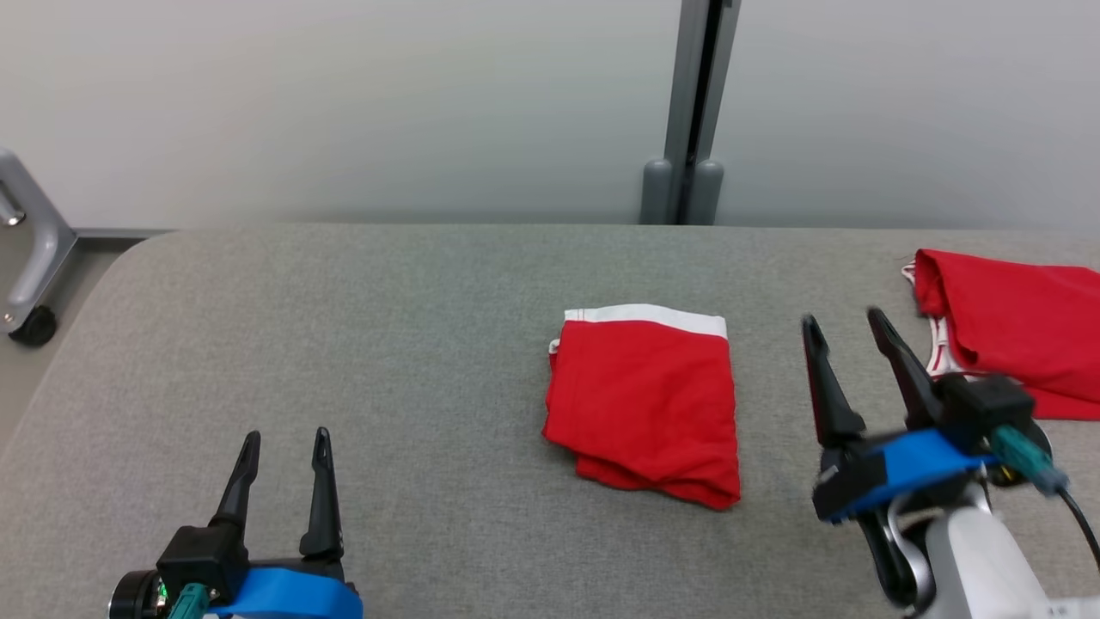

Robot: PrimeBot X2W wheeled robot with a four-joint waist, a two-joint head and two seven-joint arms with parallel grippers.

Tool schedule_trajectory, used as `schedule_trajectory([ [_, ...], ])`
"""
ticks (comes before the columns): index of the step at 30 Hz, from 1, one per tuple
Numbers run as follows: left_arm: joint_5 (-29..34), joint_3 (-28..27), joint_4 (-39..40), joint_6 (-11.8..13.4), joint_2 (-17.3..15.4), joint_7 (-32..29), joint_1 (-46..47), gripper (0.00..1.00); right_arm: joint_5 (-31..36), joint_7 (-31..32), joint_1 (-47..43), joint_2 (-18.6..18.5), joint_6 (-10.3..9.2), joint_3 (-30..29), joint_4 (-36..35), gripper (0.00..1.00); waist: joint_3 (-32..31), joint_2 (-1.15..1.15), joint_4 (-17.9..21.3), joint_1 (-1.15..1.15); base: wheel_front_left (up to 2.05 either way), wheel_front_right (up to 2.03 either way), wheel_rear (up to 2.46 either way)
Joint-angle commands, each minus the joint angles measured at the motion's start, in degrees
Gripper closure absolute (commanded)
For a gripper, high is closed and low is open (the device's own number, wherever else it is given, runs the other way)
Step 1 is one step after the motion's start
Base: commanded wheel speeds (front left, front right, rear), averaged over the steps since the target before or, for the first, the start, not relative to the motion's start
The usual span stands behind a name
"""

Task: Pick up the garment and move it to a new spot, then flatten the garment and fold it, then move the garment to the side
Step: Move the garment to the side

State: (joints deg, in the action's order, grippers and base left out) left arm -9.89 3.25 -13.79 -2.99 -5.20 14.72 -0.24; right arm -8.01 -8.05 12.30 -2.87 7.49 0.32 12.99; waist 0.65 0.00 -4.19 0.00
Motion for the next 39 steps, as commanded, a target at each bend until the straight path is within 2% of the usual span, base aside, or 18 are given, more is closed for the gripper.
schedule_trajectory([
  [1, -0.2, 0.2, 0.12, 0.03, -0.08, 0.12, 1.01, 0.0, -0.05, 0.29, 1.77, -0.05, 0.01, 0.61, 0.56, 0.0, 0.9, 0.0, -0.8, 0.0, 0.0, 0.0, 0.0],
  [6, -0.63, 0.57, -0.15, -0.09, 0.18, 0.27, 2.56, 0.0, 1.12, 2.83, 8.87, -0.07, 0.01, 2.03, 5.55, 0.0, 3.38, 0.0, -2.62, 0.0, 0.0, 0.0, 0.0],
  [12, -1.16, 1.24, -0.93, -0.35, 0.57, 0.43, 4.63, 0.0, 4.49, 3.79, 13.76, -0.08, 0.01, 0.64, 15.05, 0.0, 6.39, 0.0, -5.03, 0.0, 0.0, 0.0, 0.0],
  [21, -1.5, 1.46, -1.2, -0.65, 1.04, 0.5, 6.82, 0.0, 5.7, 1.2, 16.54, -0.08, 0.01, -1.06, 28.96, 0.0, 9.96, 0.0, -6.81, 0.0, 0.0, 0.0, 0.0],
  [31, -1.25, 1.85, -1.57, -1.07, 1.56, 0.51, 8.42, 0.0, 2.11, -1.95, 18.11, -0.07, 0.01, 2.49, 39.98, 0.0, 10.95, 0.0, -7.18, 0.0, 0.0, 0.0, 0.0],
  [32, -1.26, 1.87, -1.56, -1.1, 1.59, 0.51, 8.58, 0.0, 0.96, -2.22, 18.39, -0.07, 0.01, 3.09, 40.7, 0.29, 11.04, 0.0, -7.19, 0.0, 0.0, 0.0, 0.0],
  [33, -1.26, 1.86, -1.59, -1.18, 1.62, 0.52, 8.68, 0.0, 0.2, -2.59, 18.68, -0.07, 0.01, 3.63, 41.43, 0.78, 11.1, 0.0, -7.17, 0.0, 0.0, 0.0, 0.0],
  [34, -1.34, 1.59, -1.67, -1.32, 1.7, 0.52, 8.85, 0.0, -0.05, -3.52, 19.67, -0.08, 0.01, 4.27, 42.38, 1.0, 11.27, 0.0, -6.9, 0.0, 0.0, 0.0, 0.0],
  [39, -1.6, 0.35, -0.86, -1.35, 1.86, 0.51, 7.82, 0.0, 0.94, -5.48, 22.71, -0.22, 0.0, 5.3, 42.74, 1.0, 12.27, 0.0, -3.27, 0.0, 0.0, 0.0, 0.0],
])
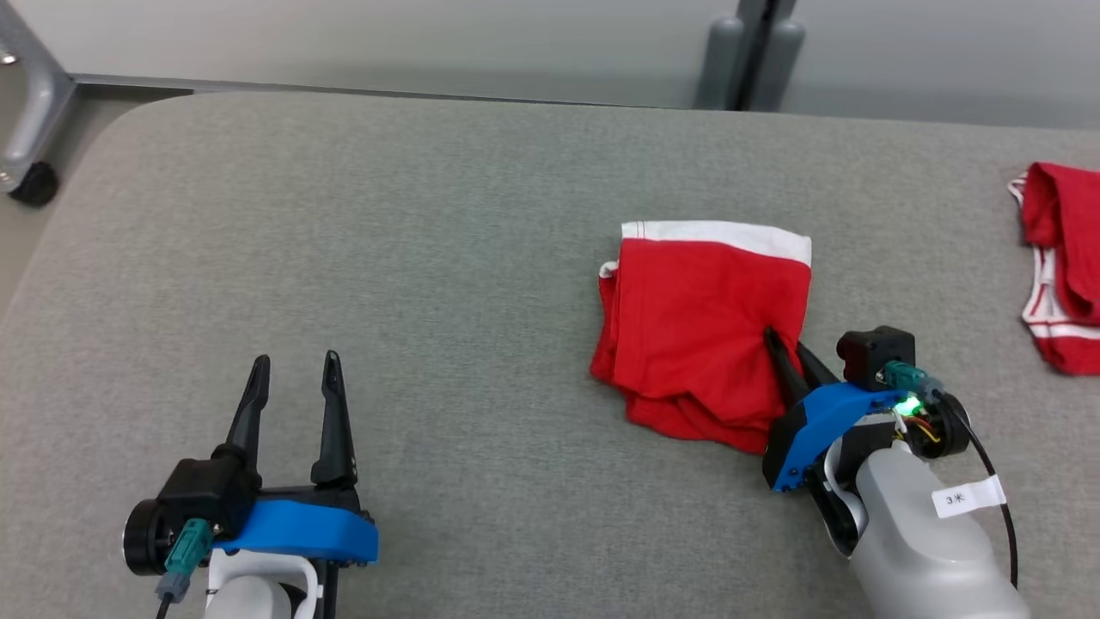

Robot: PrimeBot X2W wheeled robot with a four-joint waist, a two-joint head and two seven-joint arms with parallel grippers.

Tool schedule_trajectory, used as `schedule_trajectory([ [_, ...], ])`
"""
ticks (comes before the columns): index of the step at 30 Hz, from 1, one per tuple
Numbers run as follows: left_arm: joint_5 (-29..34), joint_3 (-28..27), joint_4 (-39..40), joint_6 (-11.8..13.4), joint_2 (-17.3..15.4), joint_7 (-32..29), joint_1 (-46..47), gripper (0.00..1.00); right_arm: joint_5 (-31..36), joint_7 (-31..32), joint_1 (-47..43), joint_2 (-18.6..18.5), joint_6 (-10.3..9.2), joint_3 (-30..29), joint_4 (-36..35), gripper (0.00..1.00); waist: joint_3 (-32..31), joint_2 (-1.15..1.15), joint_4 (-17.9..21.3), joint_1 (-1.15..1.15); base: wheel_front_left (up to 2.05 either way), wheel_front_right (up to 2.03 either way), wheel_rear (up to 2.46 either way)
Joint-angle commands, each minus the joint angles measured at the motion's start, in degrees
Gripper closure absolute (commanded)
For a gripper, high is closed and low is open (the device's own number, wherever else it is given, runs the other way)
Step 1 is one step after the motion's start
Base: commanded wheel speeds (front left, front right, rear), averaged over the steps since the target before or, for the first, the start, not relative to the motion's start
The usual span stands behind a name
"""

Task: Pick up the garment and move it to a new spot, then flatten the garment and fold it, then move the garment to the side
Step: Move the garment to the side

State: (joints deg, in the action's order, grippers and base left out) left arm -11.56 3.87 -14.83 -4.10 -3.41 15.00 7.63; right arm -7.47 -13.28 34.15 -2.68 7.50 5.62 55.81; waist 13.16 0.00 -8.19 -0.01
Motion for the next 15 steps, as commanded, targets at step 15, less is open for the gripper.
schedule_trajectory([
  [15, 1.8, -0.25, 3.01, -1.35, -0.16, 0.18, 4.32, 0.0, 6.39, -1.4, 1.69, -6.3, -0.01, -4.13, -9.19, 1.0, 4.69, 0.0, 12.38, 0.01, 0.0, 0.0, 0.0],
])
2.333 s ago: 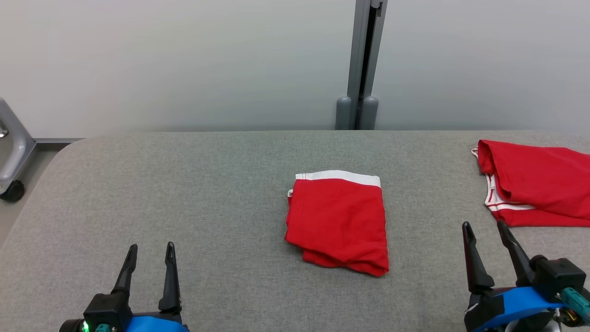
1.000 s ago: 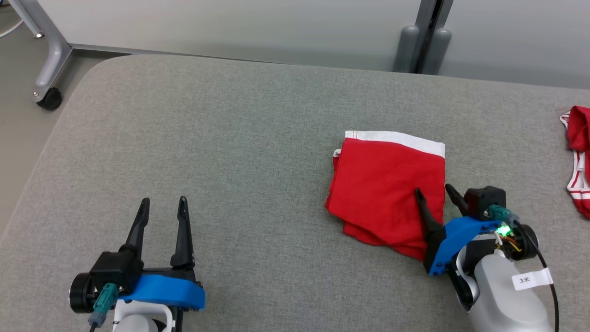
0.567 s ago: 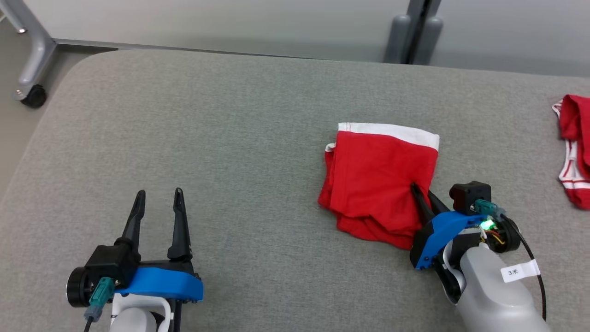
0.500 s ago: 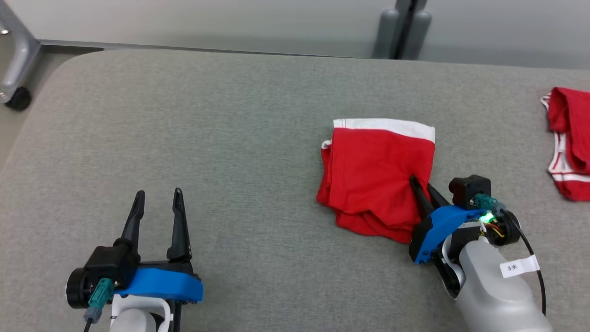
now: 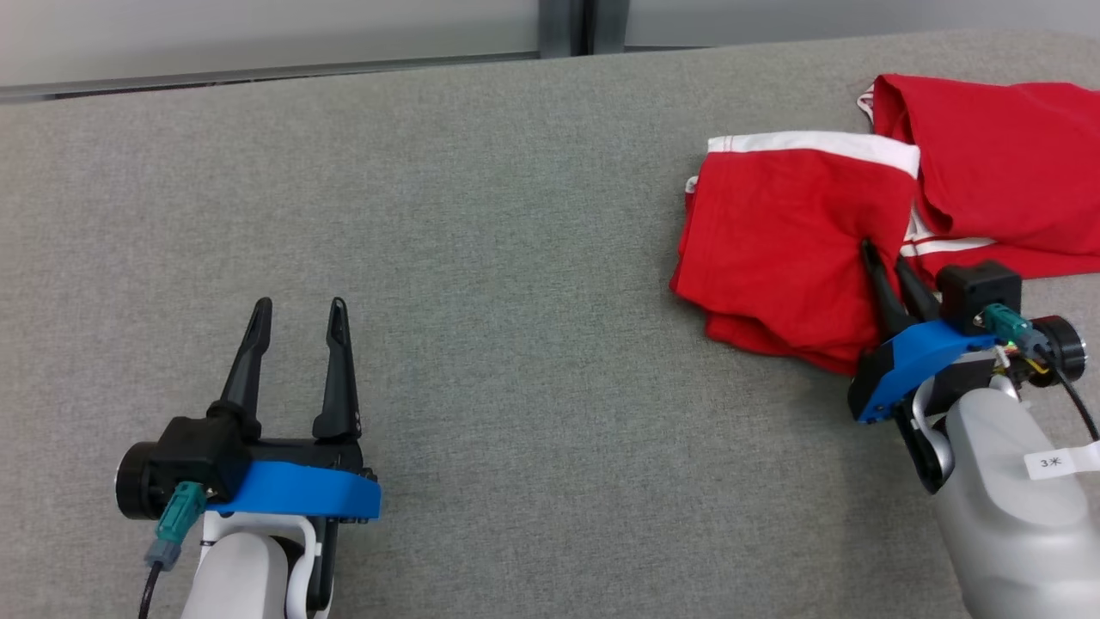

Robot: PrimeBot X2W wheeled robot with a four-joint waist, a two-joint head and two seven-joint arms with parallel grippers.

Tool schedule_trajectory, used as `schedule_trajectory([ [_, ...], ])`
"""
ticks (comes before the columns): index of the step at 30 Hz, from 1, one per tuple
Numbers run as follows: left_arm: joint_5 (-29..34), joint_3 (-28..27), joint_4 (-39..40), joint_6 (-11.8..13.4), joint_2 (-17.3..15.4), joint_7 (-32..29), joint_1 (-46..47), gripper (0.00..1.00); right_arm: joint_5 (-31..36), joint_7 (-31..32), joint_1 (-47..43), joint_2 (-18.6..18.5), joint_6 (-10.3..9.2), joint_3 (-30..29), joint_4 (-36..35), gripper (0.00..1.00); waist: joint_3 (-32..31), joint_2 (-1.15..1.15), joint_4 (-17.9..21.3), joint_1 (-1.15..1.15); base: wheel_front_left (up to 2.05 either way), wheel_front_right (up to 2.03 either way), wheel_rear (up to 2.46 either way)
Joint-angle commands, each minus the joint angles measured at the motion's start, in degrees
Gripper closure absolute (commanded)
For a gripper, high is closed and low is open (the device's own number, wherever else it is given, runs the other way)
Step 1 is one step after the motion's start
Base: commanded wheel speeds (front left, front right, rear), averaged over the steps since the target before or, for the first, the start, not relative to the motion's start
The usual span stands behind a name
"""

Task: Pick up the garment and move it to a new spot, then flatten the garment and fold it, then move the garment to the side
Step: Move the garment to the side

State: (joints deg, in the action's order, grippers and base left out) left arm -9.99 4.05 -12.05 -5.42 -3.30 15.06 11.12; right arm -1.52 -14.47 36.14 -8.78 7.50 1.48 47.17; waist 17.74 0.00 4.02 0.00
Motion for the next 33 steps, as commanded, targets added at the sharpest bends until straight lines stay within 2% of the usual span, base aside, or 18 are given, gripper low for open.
schedule_trajectory([
  [1, 0.31, -0.54, 0.31, -0.11, -0.32, 0.13, 1.12, 0.0, 0.66, -0.03, -0.34, -0.7, 0.0, -0.14, -1.49, 1.0, 0.34, 0.0, 0.45, 0.0, 0.0, 0.0, 0.0],
  [6, 0.66, -0.5, 0.73, -0.42, -0.38, 0.13, 2.04, 0.0, 1.91, 2.19, 2.65, -3.29, -0.01, 2.15, -5.82, 1.0, 1.95, 0.0, 1.17, 0.0, 0.0, 0.0, 0.0],
  [11, 0.96, 0.19, 1.48, -0.7, -0.26, 0.13, 3.56, 0.0, 2.22, 6.76, 6.1, -9.04, -0.01, 5.9, -8.84, 1.0, 4.38, 0.0, 0.38, 0.0, 0.0, 0.0, 0.0],
  [12, 0.96, 0.19, 1.48, -0.7, -0.26, 0.13, 3.56, 0.0, 2.22, 6.76, 6.1, -9.04, -0.01, 5.9, -8.84, 1.0, 4.38, 0.0, 0.38, 0.0, 0.0, 0.0, 0.0],
  [22, 1.13, 1.13, 4.42, -1.2, -0.38, 0.13, 6.46, 0.0, -2.35, 18.55, 9.02, -25.82, -0.01, 8.33, -16.95, 1.0, 10.44, 0.0, -0.2, 0.0, 0.0, 0.0, 0.0],
  [29, 1.25, 1.87, 5.59, -1.6, -0.76, 0.13, 8.42, 0.0, -6.43, 25.76, 10.03, -34.99, -0.01, 9.31, -20.21, 1.0, 12.62, 0.0, -0.54, 0.0, 0.0, 0.0, 0.0],
  [33, 1.12, 2.24, 6.01, -1.64, -0.87, 0.13, 8.82, 0.0, -7.73, 28.16, 11.47, -38.11, -0.01, 9.56, -21.15, 1.0, 13.19, 0.0, -0.68, 0.0, 0.0, 0.0, 0.0],
])
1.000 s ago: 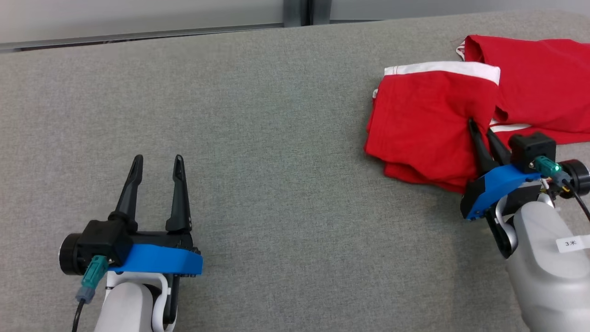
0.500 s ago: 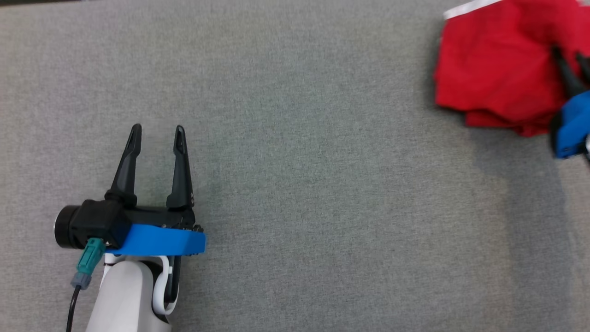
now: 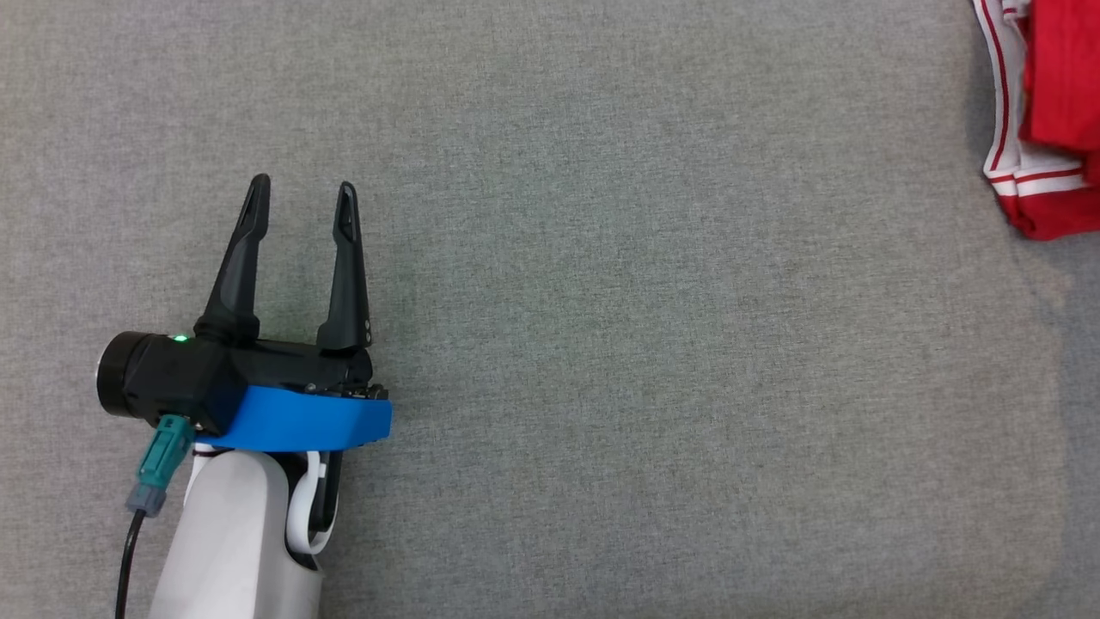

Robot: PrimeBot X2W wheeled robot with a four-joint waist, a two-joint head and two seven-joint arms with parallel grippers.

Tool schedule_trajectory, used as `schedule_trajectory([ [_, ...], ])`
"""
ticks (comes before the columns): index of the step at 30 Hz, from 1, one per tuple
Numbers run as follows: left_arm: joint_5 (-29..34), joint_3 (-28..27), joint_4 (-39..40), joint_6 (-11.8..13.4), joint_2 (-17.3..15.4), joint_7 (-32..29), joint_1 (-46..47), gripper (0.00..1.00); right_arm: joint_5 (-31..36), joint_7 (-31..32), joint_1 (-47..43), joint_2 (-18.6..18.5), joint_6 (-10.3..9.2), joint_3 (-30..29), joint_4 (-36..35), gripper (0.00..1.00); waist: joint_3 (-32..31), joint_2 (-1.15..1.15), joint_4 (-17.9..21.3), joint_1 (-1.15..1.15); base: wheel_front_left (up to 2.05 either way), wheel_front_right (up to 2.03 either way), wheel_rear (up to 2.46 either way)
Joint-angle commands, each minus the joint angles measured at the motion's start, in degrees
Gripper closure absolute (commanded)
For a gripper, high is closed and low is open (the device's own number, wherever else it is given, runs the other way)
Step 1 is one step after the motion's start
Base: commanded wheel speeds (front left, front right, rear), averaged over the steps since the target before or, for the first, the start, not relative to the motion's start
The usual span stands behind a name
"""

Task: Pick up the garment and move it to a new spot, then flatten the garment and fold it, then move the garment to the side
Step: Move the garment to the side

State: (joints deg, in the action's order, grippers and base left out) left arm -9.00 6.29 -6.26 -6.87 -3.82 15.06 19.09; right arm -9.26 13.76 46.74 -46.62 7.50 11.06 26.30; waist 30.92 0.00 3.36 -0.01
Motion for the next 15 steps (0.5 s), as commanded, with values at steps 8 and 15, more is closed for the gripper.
schedule_trajectory([
  [8, -0.16, 0.4, 0.33, -0.28, -0.17, 0.13, 1.44, 0.0, 0.67, 3.66, 1.62, -1.68, -0.01, -0.71, -0.51, 1.0, 0.78, 0.0, -0.47, 0.01, 0.0, 0.0, 0.0],
  [15, -0.42, -0.09, 0.06, -0.32, -0.07, 0.13, 1.59, 0.0, 1.8, 5.17, 2.58, -1.24, -0.01, -1.97, 0.47, 0.0, 1.12, 0.0, -0.69, 0.01, 0.0, 0.0, 0.0],
])
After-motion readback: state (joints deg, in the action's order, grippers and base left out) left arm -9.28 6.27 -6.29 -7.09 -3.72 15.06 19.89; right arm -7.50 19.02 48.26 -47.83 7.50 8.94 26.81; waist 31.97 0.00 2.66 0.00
